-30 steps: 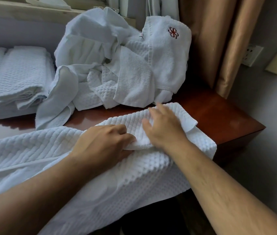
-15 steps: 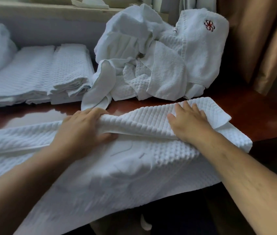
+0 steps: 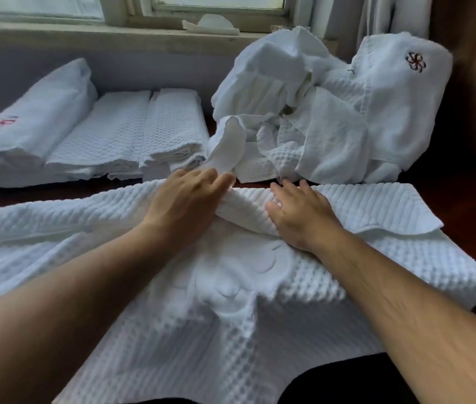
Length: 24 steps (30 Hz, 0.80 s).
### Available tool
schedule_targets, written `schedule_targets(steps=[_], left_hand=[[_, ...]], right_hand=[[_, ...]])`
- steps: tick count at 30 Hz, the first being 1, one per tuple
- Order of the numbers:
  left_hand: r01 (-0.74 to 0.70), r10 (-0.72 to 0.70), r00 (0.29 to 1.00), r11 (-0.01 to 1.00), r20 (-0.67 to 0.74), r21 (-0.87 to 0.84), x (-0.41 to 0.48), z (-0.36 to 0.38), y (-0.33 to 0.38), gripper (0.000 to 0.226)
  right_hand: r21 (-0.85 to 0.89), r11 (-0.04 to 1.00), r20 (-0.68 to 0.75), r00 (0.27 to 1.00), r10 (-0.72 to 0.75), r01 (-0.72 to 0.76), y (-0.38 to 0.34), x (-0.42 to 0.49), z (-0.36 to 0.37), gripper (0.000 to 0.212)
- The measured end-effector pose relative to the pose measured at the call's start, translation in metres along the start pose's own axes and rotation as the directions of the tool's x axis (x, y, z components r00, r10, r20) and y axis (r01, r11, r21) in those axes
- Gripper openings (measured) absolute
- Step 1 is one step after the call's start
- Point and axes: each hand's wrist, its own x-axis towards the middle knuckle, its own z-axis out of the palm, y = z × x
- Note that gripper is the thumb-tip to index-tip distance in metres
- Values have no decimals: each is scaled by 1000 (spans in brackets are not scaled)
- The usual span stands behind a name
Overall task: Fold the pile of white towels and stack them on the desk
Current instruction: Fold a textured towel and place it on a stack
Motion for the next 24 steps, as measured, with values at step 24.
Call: schedule_targets(steps=[24], left_hand=[[158,-115,977,956,-179,248,-81,-17,-111,17]], right_hand=[[-18,955,-317,905,-285,295,-165,11,25,64]])
